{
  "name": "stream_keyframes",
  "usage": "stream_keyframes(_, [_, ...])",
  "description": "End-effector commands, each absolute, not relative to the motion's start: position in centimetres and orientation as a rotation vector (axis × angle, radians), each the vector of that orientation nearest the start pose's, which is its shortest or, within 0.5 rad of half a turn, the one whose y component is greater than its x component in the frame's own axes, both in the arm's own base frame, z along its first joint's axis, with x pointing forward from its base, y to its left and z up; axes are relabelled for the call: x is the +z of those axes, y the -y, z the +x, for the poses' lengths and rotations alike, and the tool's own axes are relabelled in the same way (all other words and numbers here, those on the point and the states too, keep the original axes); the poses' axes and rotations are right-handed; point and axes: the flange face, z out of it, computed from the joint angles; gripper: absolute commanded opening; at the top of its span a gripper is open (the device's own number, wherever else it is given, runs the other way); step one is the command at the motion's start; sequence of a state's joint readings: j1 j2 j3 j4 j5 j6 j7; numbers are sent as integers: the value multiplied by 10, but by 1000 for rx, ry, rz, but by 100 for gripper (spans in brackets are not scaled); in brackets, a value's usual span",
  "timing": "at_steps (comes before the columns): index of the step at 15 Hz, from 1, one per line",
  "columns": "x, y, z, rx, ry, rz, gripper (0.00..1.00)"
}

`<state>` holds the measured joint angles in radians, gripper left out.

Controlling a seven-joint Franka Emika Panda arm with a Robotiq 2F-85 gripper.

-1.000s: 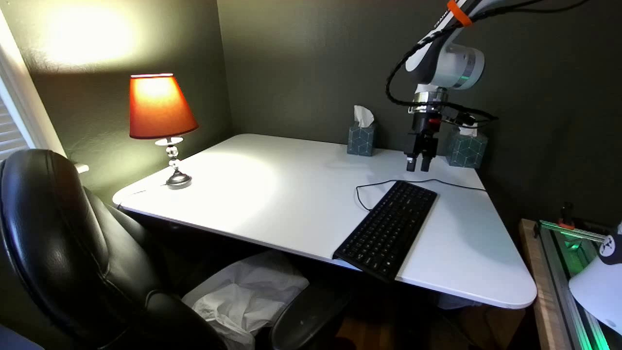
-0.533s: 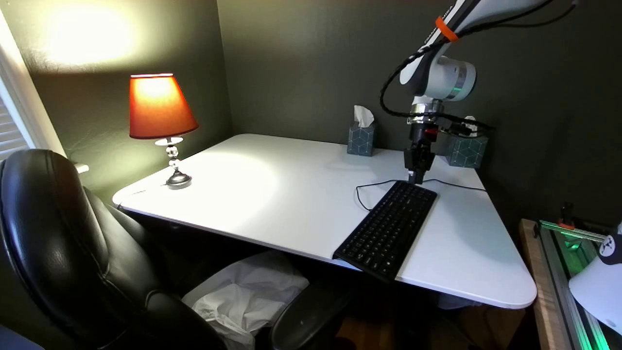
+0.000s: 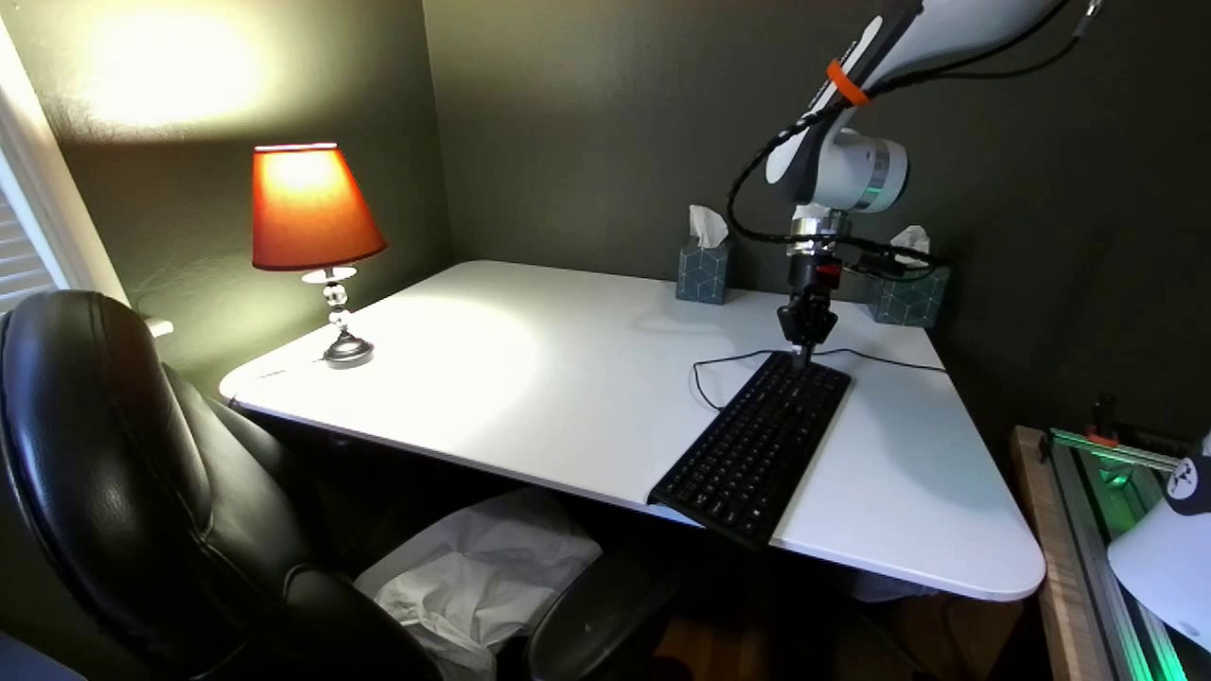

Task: Press a button on the right side of the keyboard

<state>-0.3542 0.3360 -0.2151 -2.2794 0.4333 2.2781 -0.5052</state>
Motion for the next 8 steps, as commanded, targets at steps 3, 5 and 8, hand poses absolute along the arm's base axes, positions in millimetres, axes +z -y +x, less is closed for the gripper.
stream_keyframes(3, [169, 269, 432, 225, -634, -2717, 0])
stream_keyframes(5, [165, 270, 434, 232, -643, -2714, 0])
stream_keyframes(8, [160, 272, 436, 238, -661, -2708, 0])
